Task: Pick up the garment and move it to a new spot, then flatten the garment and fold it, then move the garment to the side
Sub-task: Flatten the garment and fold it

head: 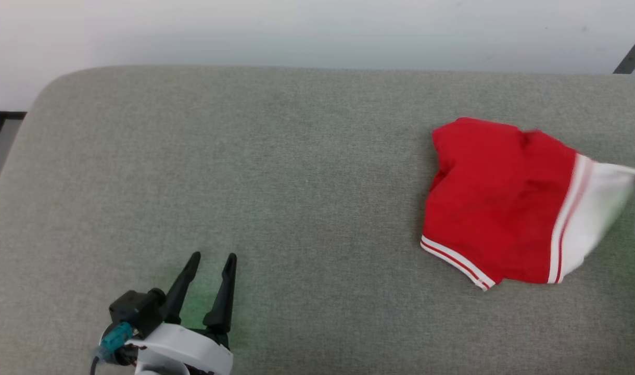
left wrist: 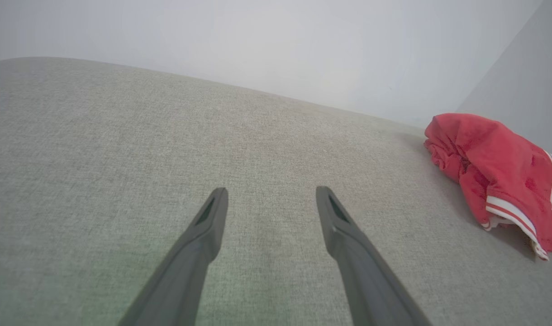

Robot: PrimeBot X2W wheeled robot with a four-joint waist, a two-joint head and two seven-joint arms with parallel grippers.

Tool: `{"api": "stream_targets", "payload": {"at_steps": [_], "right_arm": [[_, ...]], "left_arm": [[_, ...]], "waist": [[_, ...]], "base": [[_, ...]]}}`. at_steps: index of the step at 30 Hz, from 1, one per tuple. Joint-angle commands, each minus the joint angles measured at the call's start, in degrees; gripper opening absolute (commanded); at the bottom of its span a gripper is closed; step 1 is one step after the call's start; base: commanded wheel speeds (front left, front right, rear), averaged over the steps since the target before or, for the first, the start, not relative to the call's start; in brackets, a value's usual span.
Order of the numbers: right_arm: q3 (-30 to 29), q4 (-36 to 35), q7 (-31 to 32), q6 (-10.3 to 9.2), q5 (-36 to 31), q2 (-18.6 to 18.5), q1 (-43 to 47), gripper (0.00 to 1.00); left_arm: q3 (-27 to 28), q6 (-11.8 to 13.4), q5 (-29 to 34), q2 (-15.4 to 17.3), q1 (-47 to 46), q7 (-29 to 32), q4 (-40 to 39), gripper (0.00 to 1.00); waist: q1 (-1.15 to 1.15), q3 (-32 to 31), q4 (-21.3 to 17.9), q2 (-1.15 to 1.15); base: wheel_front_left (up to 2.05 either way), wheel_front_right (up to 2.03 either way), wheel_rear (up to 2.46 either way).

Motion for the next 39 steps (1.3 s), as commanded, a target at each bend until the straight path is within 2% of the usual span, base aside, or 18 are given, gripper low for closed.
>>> {"api": "stream_targets", "payload": {"at_steps": [1, 7, 13, 19, 23, 25, 26, 27, 28, 30, 34, 36, 39], "right_arm": [[-0.9, -0.5, 0.1, 0.0, -1.0, -1.2, 1.0, 0.0], [-11.0, -1.3, 1.3, -0.02, -5.6, -7.7, 6.1, 0.0], [-22.6, 0.4, -0.4, -0.02, -12.8, -8.0, 9.3, 0.0], [-35.9, 3.5, -2.2, -0.02, -25.6, -5.6, 10.3, 0.0], [-43.6, 3.7, -3.4, -0.02, -33.3, -1.8, 10.6, 0.0], [-46.3, 3.6, -4.5, -0.02, -34.9, 1.0, 10.0, 0.0], [-47.5, 3.3, -5.4, -0.02, -35.3, 2.3, 9.4, 0.07], [-48.4, 2.7, -6.5, -0.02, -35.9, 3.2, 9.0, 0.45], [-49.0, 2.1, -7.8, -0.02, -36.0, 4.1, 8.7, 1.0], [-49.1, 0.8, -11.1, -0.02, -35.4, 5.9, 8.8, 1.0], [-44.4, -3.1, -18.1, -0.02, -31.2, 9.9, 10.4, 1.0], [-39.6, -6.1, -21.5, -0.02, -27.8, 11.7, 11.4, 1.0], [-29.3, -11.9, -25.9, -0.02, -21.9, 14.8, 14.1, 1.0]], "left_arm": [[0.1, -0.2, 0.0, 0.1, 0.1, 0.0, -0.3, 1.0], [0.4, -0.2, -0.1, 0.3, -0.4, 0.0, -0.7, 1.0], [0.5, -0.2, -0.2, 0.1, -0.7, 0.0, -0.5, 1.0], [0.0, -0.2, -0.4, 0.6, -2.0, 0.0, -0.3, 1.0], [0.0, -0.2, -0.4, 1.1, -2.5, 0.0, -0.1, 1.0], [-0.5, -0.2, -0.2, 1.5, -2.6, 0.0, 0.1, 1.0], [-1.0, -0.2, -0.2, 1.9, -2.9, 0.0, 0.2, 1.0], [-1.5, -0.2, -0.4, 2.2, -3.2, 0.0, 0.3, 1.0], [-2.3, -0.2, -0.9, 2.5, -3.7, 0.0, 0.4, 1.0], [-4.2, -0.2, -1.6, 3.9, -5.1, 0.0, 0.4, 1.0], [-10.1, -0.2, -3.8, 8.1, -9.4, 0.9, 0.8, 1.0], [-13.1, -0.2, -5.2, 10.5, -12.6, 2.8, 0.4, 1.0], [-17.6, -0.2, -8.1, 13.5, -17.6, 6.9, -0.4, 1.0]], "waist": [[0.0, 0.0, -0.2, 0.0], [0.0, 0.9, -0.5, 0.0], [0.0, 2.0, -0.8, 0.0], [0.0, 2.6, -0.3, 0.0], [0.0, 2.7, -0.4, 0.0], [0.0, 2.7, -0.7, 0.0], [0.0, 2.6, -1.0, 0.0], [0.0, 2.6, -1.4, 0.0], [0.0, 2.5, -1.8, 0.0], [0.0, 2.4, -2.6, 0.0], [0.0, 1.7, -5.0, 0.0], [0.0, 1.4, -6.8, 0.0], [0.0, 1.1, -10.1, 0.0]], "base": [[0.0, 0.0, 0.0], [0.0, 0.0, 0.0], [0.0, 0.0, 0.0], [0.0, 0.0, 0.0], [0.0, 0.0, 0.0], [0.0, 0.0, 0.0], [0.0, 0.0, 0.0], [0.0, 0.0, 0.0], [0.0, 0.0, 0.0], [0.0, 0.0, 0.0], [0.0, 0.0, 0.0], [0.0, 0.0, 0.0], [0.0, 0.0, 0.0]]}}
